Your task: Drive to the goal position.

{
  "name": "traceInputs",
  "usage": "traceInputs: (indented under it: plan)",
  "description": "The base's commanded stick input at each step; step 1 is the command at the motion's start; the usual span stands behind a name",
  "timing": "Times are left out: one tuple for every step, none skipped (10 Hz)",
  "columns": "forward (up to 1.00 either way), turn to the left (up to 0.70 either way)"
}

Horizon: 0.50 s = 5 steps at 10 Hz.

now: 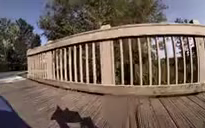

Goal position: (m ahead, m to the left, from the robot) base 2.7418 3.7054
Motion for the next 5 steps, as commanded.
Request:
traceInputs:
  plan:
    - [0.0, 0.45]
    - [0.0, 0.45]
    - [0.0, 0.45]
    - [0.0, 0.45]
    - [0.0, 0.45]
